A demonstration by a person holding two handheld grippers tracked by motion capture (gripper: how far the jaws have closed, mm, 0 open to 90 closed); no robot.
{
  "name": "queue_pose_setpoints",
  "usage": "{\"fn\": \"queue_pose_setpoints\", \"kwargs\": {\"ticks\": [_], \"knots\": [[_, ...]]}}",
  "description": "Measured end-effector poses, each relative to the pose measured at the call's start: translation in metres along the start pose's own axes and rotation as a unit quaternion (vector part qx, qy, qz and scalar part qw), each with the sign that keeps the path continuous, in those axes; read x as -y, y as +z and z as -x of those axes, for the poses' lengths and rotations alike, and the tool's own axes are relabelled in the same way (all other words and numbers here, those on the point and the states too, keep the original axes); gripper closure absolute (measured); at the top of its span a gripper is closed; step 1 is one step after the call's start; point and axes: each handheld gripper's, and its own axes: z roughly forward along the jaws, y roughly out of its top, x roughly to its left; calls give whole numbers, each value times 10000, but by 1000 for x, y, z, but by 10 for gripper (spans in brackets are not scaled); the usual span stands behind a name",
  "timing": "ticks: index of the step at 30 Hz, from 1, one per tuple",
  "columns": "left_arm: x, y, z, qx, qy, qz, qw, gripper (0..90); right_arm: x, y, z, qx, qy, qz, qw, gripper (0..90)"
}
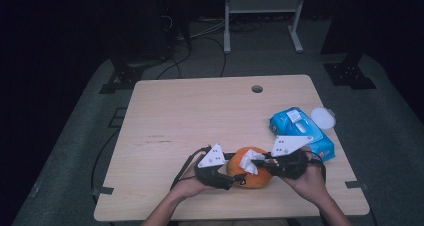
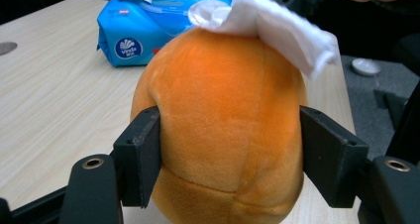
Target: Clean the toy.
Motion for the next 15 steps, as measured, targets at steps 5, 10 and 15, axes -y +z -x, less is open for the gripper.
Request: {"fn": "queue_pose_setpoints", "kwargs": {"ticks": [5,10,15], "knots": [[2,2,2,-9,68,39,10000,271,-11,7,-10,-107,-276,-109,9995,780],[11,6,-5,4,-320,85,9995,202,-5,4,-2,-165,-63,-164,9997,779],[4,5,3,-137,-125,67,9998,312,-8,4,-5,-41,-121,-201,9997,780]]}}
